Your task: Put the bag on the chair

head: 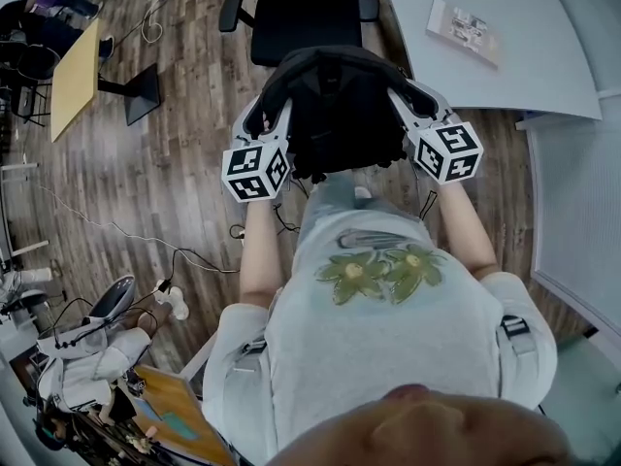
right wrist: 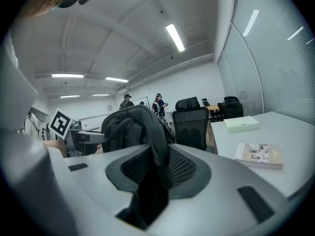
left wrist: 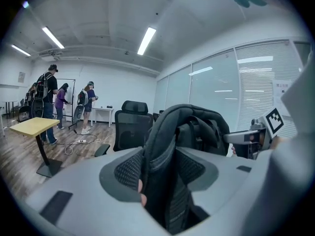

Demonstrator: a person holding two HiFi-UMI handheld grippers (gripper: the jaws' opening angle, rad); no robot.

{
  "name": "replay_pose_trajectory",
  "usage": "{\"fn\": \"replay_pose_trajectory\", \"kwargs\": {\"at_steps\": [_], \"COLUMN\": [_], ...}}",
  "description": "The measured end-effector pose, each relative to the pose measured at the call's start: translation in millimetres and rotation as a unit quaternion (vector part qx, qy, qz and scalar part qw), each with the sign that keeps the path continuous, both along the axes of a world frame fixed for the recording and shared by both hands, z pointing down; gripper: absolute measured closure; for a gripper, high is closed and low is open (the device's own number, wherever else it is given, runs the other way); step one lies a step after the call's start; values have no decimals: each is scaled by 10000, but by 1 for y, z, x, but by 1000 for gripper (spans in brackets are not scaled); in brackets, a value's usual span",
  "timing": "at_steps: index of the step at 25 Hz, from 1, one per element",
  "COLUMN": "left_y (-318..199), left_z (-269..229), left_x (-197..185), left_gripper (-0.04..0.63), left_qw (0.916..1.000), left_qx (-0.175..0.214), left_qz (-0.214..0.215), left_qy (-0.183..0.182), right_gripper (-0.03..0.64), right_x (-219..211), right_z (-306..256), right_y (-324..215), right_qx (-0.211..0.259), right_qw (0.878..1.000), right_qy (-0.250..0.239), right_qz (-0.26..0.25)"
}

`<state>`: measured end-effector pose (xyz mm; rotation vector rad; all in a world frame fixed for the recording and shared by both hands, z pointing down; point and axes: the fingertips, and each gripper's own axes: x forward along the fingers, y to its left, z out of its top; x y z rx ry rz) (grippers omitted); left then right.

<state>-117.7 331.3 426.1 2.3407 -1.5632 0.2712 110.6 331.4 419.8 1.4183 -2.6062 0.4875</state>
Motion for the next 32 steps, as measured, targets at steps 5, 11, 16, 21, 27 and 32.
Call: {"fn": "replay_pose_trajectory", "kwargs": {"at_steps": [5, 11, 16, 21, 27, 32], "left_y": [-44, -115, -181, -243, -306, -305], "left_z": [3, 7, 3, -7, -26, -35], "left_x": [-6, -20, -36, -45, -61, -62], "left_gripper": [411, 436, 440, 443, 445, 445], "left_qw": [9999, 9994, 9992, 9987, 9976, 9963], "left_qx": [27, 58, 114, 273, 480, 690], "left_qz": [30, 202, 235, 351, 447, 460], "left_qy": [131, 272, 293, 260, 243, 216], "right_gripper": [502, 512, 512, 511, 511, 511], "right_x": [-6, -21, -39, -49, -65, -65], "right_z": [3, 2, 1, -5, -25, -32], "right_y": [-42, -110, -172, -231, -292, -291], "right_qx": [-32, -46, -87, -11, 195, 353], "right_qw": [10000, 9999, 9999, 9999, 9996, 9991], "right_qy": [-15, -101, -57, -66, -47, -37], "right_qz": [48, 17, 80, 127, 193, 251]}}
